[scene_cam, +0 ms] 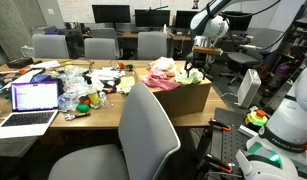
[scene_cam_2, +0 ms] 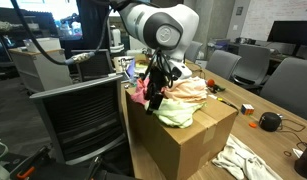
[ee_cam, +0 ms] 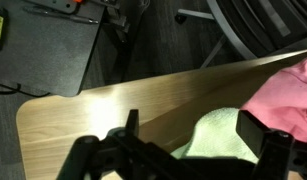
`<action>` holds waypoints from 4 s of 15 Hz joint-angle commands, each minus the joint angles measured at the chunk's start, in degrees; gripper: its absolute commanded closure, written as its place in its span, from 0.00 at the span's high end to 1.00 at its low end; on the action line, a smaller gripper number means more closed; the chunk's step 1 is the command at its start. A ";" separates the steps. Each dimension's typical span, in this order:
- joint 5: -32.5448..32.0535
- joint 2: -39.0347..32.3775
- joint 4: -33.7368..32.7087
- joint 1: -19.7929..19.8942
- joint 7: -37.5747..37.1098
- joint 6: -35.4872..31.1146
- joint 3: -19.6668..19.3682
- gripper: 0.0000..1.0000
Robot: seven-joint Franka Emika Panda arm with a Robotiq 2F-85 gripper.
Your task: Pick up the light green cloth from the box and put it on the headrest of the chair
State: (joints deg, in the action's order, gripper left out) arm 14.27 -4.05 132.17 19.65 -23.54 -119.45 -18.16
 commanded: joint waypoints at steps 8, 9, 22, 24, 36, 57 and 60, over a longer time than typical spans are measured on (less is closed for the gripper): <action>4.73 -5.93 -1.65 0.53 -0.17 1.23 -1.58 1.00; 5.01 -5.74 -1.45 0.61 -1.54 0.65 -1.94 1.00; 2.61 -4.83 -1.45 -0.01 -20.88 -3.39 -4.43 1.00; 1.29 -4.74 -1.75 -0.14 -23.46 -3.32 -4.48 1.00; -1.00 -3.78 -1.69 -0.46 -27.23 -2.75 -3.89 0.05; -22.65 25.70 7.29 -5.01 -40.42 -1.89 12.35 0.02; -23.30 29.74 8.18 -5.27 -42.38 -1.80 16.01 0.02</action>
State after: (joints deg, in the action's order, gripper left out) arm -7.14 20.38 138.55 14.80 -62.95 -121.77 -4.90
